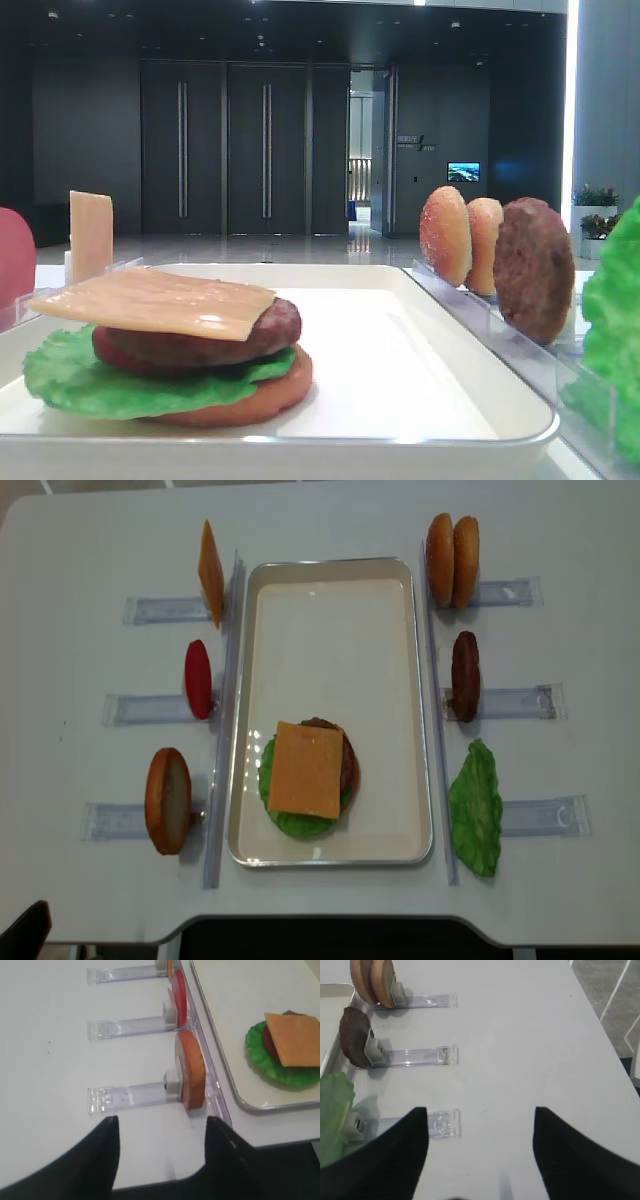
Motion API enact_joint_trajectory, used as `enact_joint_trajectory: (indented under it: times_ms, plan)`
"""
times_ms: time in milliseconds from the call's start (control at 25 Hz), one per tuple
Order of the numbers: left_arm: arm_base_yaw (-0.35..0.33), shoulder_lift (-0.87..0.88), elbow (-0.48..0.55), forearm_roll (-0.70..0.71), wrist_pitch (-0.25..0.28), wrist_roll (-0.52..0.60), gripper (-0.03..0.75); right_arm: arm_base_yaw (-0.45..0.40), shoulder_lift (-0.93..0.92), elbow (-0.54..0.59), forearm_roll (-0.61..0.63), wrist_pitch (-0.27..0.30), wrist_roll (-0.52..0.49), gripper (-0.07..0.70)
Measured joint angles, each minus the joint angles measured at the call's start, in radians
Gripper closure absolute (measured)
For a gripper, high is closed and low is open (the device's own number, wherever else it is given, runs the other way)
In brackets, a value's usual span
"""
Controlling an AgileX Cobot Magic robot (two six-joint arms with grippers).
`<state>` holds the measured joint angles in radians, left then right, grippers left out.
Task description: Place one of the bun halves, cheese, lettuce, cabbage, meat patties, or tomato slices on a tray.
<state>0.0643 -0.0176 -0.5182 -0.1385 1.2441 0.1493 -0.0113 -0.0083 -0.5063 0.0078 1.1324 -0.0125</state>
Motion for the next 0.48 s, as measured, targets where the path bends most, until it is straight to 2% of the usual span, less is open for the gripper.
enact_joint_trajectory:
  times_ms: [200,480]
  plan:
    - [0.0,0.0,0.039,0.0,-0.105,0.0,0.303,0.0,0.0,0.0,0.0,0.0,0.0,0.197]
    - [0.0,0.0,0.045,0.0,-0.127,0.0,0.303,0.0,0.0,0.0,0.0,0.0,0.0,0.197]
